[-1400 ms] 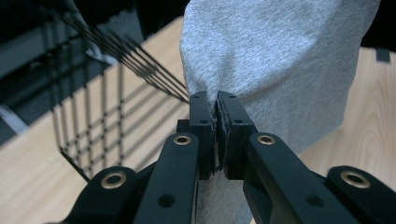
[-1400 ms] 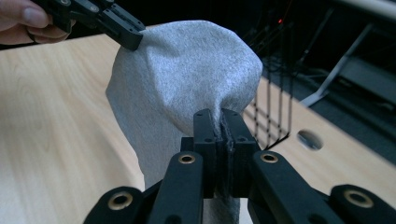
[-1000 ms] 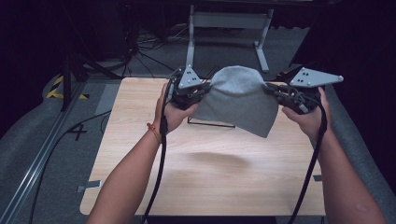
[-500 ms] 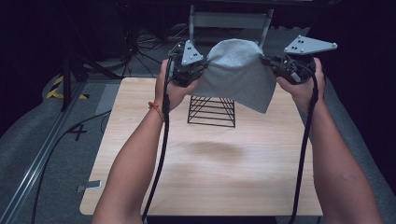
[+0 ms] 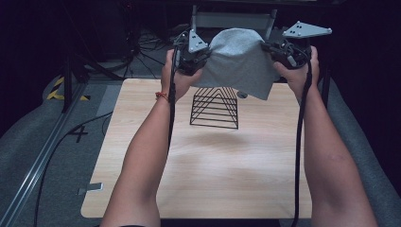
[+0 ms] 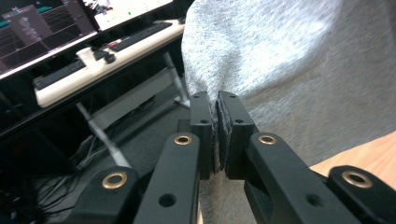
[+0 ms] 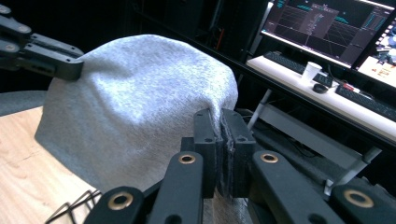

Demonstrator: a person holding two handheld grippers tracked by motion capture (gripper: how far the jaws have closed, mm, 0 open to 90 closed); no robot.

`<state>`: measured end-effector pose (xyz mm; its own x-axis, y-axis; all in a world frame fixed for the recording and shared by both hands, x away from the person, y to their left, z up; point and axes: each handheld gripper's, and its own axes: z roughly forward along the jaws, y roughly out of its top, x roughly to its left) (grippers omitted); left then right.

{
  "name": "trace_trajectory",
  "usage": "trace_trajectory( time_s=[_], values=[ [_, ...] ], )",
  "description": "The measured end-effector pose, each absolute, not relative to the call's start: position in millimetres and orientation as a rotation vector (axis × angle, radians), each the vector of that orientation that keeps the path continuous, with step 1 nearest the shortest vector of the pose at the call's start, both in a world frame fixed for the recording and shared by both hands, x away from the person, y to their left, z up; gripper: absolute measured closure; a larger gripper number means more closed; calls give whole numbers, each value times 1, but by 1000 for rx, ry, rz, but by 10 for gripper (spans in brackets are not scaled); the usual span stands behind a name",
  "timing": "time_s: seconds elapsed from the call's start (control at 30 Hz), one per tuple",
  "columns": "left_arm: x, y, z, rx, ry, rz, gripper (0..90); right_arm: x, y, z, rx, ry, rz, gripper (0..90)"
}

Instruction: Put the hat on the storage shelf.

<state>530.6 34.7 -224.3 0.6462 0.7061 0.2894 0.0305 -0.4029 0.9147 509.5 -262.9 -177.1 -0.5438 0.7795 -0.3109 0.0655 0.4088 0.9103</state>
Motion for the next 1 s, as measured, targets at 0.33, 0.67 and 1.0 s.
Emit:
trace_trajectory(
  time_s=[0.33, 0.67, 1.0],
  values=[
    [547, 45, -238, 1850, 638, 811, 853, 532, -251, -192, 755, 1919, 1198, 862],
    [552, 48, -245, 1834, 639, 766, 852, 539, -248, -197, 754, 1933, 1219, 862],
    [540, 61, -231, 1809, 625, 717, 852, 526, -248, -184, 719, 1929, 1233, 862]
  ],
)
